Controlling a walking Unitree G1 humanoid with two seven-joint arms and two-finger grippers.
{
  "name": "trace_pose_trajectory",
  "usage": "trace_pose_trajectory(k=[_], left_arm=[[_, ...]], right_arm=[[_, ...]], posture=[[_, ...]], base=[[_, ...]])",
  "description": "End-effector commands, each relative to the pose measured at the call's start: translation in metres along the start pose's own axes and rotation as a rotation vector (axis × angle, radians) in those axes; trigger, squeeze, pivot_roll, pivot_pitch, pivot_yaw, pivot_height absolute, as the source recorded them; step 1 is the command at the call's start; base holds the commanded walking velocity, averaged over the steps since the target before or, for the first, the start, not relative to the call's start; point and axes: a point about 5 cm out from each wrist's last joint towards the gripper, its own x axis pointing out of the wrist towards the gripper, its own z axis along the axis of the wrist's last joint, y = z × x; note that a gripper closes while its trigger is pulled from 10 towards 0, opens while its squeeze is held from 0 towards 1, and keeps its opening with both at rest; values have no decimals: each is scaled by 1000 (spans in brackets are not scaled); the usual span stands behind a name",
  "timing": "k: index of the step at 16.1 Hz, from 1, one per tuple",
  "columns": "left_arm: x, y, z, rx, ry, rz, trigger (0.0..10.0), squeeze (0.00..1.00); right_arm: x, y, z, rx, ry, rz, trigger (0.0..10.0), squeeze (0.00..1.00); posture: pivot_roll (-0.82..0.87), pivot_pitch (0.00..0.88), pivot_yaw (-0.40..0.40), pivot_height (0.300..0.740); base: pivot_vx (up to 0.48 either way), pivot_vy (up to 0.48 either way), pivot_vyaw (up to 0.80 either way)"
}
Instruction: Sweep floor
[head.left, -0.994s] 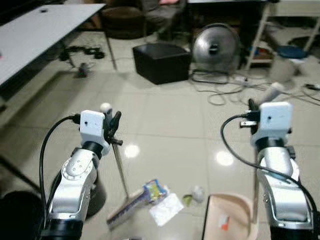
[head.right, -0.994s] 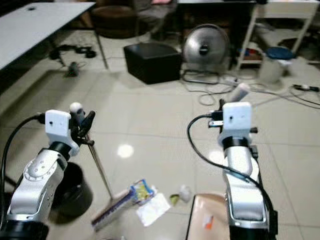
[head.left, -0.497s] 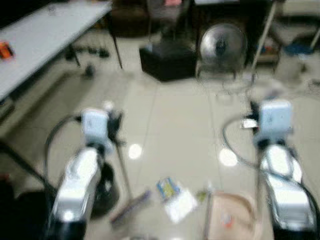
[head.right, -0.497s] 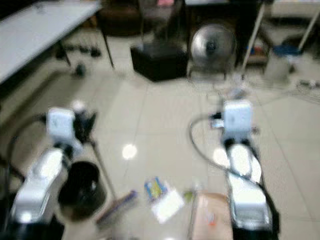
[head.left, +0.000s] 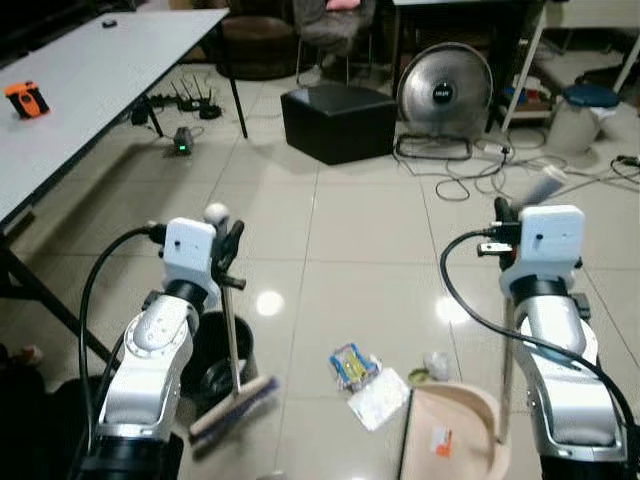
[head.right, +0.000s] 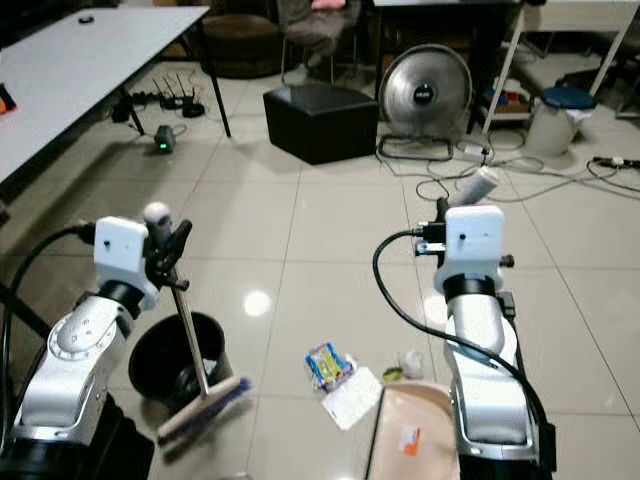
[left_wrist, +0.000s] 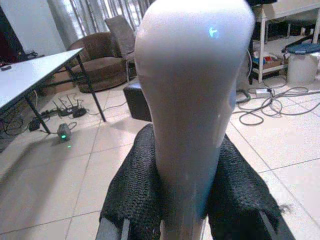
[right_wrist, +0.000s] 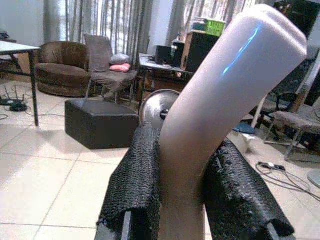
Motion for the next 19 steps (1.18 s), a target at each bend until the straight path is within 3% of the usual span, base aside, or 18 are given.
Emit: trace_pose_trajectory(k=[1,6,11,19], left_arm=[[5,-10,7,-32,-29,-40,10000,0],[5,-13,9,-27,-37,-55,10000,0],[9,-15,20,-71,-93,-59,10000,0],[4,-18,17,-94,-88,-49,10000,0]], right_arm=[[-1,-9,5,-37,-20,-34,10000,0],[2,-11,6,3,-3,-46,10000,0],[2,-12,6,8,6,-55,10000,0],[3,-10,5,-3,14,-33,10000,0]], posture=[[8,16,87,740],[12,20,84,740],[13,20,85,740],[17,26,68,740]], base=[[0,0,0],[0,0,0],[0,0,-745],[60,0,0]])
